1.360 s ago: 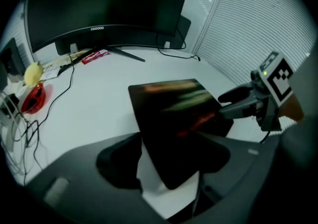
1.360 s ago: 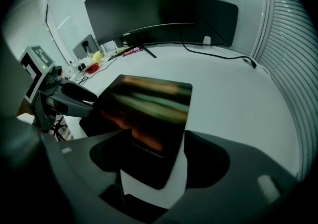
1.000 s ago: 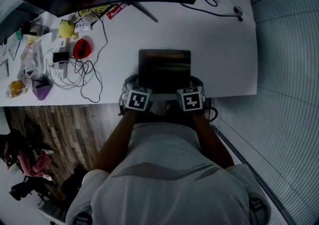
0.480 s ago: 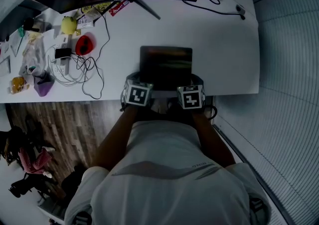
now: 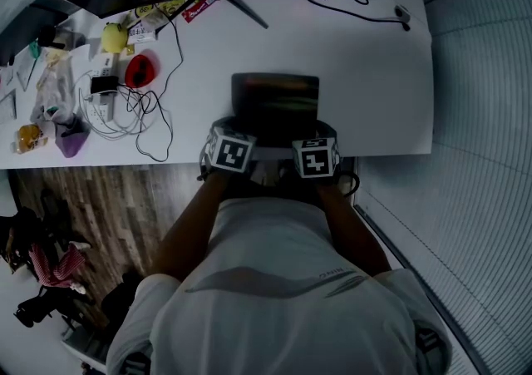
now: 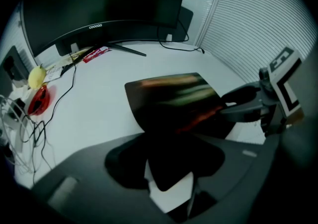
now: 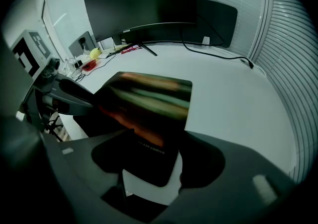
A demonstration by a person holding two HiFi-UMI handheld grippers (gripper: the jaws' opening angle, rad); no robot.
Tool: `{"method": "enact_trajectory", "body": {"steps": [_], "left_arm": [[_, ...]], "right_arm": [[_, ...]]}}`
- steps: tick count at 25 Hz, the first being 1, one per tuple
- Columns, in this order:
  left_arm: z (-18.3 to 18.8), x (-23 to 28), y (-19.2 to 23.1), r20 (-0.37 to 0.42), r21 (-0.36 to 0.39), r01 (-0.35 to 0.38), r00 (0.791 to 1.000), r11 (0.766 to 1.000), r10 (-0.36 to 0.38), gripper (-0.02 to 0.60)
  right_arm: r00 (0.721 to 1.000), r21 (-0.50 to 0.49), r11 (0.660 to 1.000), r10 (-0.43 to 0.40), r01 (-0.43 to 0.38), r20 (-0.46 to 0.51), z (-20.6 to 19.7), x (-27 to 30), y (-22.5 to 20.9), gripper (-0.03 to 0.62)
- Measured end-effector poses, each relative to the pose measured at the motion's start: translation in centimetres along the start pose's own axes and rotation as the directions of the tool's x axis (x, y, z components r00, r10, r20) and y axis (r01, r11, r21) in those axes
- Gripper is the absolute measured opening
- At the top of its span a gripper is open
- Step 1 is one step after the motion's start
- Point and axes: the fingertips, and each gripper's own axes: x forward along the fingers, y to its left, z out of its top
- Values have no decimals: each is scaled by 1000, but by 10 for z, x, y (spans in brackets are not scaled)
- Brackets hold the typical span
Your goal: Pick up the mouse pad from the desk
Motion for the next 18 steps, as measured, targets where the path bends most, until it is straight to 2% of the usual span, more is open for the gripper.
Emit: {"method": "enact_trajectory", "body": {"steps": [7, 10, 11, 12, 14, 18], "left_arm": [[1, -3, -2, -10, -5, 24, 1000, 1000, -24, 153], [-1, -2, -7, -12, -25, 61, 998, 998, -61, 135], [-1, -2, -9, -13, -27, 70, 997, 997, -70, 130], [-2, -2, -11, -12, -24, 72, 997, 997, -73, 120], [-1, -3, -12, -4, -17, 72, 997, 997, -72, 110], [1, -7, -15, 26, -15, 97, 995, 995, -97, 97]], "right_arm": [[1000, 18, 1000, -16, 17, -11, 0, 1, -1, 274], [1000, 38, 999, -6, 6, -11, 0, 0, 4, 261], [1000, 41, 999, -2, 2, -8, 0, 0, 8, 181], [1000, 35, 999, -3, 3, -6, 0, 1, 12, 143], [1000, 21, 1000, 0, 0, -2, -2, 1, 17, 109], [998, 41, 998, 42, -43, 37, 2, -2, 19, 98]]}}
